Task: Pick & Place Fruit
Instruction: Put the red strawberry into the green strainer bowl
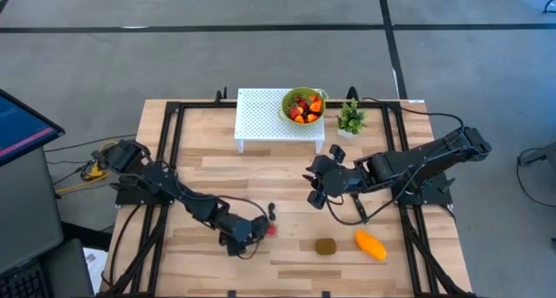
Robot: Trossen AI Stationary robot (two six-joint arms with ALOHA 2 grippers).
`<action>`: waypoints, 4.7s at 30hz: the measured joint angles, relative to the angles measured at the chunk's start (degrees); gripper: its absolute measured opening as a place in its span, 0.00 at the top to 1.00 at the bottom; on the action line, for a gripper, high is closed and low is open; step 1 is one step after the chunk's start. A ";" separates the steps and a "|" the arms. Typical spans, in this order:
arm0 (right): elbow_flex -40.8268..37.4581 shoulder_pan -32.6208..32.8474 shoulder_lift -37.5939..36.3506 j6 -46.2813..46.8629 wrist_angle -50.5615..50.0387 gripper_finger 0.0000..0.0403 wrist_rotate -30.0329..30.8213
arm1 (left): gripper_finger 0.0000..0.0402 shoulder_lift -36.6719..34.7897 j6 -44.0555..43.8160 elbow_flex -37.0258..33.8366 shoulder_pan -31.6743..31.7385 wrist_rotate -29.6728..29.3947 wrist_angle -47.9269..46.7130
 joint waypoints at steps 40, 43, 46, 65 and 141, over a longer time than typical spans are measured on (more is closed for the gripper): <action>0.00 -0.11 0.02 0.09 0.26 0.76 -0.01 | 0.62 4.38 -3.19 -0.99 0.48 8.19 9.11; 0.00 -0.11 0.02 0.10 0.28 0.76 -0.02 | 0.66 4.98 -3.21 -0.97 1.03 9.73 9.16; 0.00 -0.11 0.02 0.10 0.28 0.76 -0.03 | 0.70 5.32 -3.57 -0.99 1.25 10.39 9.46; 0.00 -0.11 0.02 0.09 0.42 0.76 -0.03 | 0.99 5.36 -10.97 -0.99 1.65 10.53 9.63; -0.02 -4.57 0.04 -20.46 27.44 0.35 -4.91 | 1.00 -17.79 -51.88 -0.99 26.93 6.66 50.05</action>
